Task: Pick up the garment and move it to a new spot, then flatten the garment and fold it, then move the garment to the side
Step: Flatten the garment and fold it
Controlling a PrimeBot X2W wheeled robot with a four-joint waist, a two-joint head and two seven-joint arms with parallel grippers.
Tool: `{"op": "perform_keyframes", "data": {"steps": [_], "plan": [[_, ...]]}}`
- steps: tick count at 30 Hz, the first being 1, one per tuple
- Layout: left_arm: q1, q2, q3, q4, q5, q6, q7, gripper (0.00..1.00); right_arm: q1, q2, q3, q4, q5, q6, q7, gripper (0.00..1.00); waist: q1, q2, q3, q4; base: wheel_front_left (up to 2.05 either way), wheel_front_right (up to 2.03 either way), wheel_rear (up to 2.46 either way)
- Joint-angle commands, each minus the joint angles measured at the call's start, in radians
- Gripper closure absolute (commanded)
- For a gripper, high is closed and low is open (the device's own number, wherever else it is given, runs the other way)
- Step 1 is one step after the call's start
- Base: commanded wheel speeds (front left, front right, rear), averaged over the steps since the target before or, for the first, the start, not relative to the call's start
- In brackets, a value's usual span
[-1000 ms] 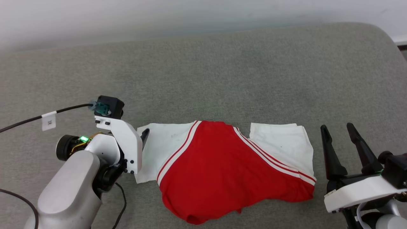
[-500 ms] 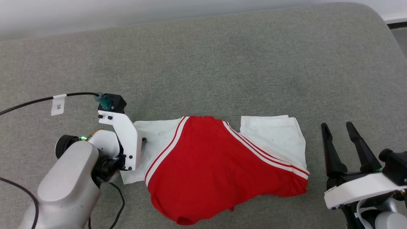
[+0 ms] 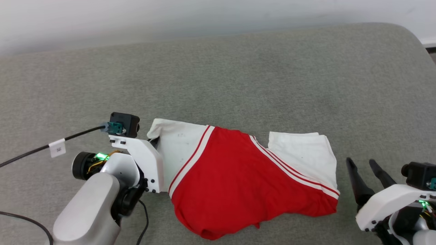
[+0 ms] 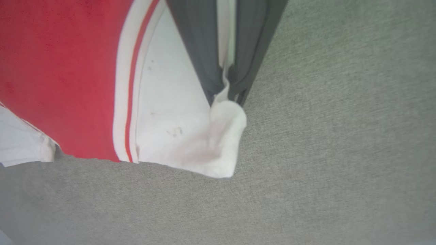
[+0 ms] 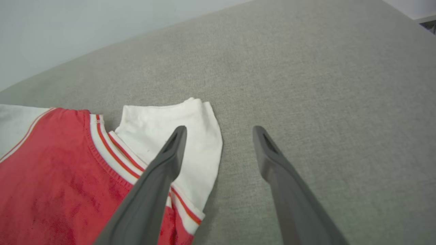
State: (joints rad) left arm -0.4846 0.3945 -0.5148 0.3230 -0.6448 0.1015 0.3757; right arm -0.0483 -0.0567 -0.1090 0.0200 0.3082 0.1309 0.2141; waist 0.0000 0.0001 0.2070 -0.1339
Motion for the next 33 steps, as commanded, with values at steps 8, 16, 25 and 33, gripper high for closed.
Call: {"op": "perform_keyframes", "data": {"steps": [8,16,25,33], "plan": [[0.093,0.030,0.001,-0.271,0.039,0.061,-0.048,1.00,-0.092,-0.116,-0.022,0.132,0.070,0.000,0.301,0.00,0.0000,-0.0001,-0.002,0.094,0.00,0.00,0.00],[0.115,0.030,-0.018,-0.394,0.058,0.083,-0.044,1.00,-0.207,-0.182,0.028,0.217,0.089,0.000,0.442,0.00,0.0000,-0.0001,0.040,0.149,0.00,0.00,0.00],[0.124,0.021,-0.026,-0.398,0.044,0.076,-0.058,1.00,-0.256,-0.177,0.088,0.374,0.110,0.000,0.603,1.00,0.0000,-0.0001,0.072,0.185,0.00,0.00,0.00],[0.144,0.035,0.004,-0.384,0.043,0.091,-0.108,1.00,-0.270,-0.207,0.071,0.310,0.098,0.000,0.570,1.00,0.0000,-0.0001,0.032,0.173,0.00,0.00,0.00]]}}
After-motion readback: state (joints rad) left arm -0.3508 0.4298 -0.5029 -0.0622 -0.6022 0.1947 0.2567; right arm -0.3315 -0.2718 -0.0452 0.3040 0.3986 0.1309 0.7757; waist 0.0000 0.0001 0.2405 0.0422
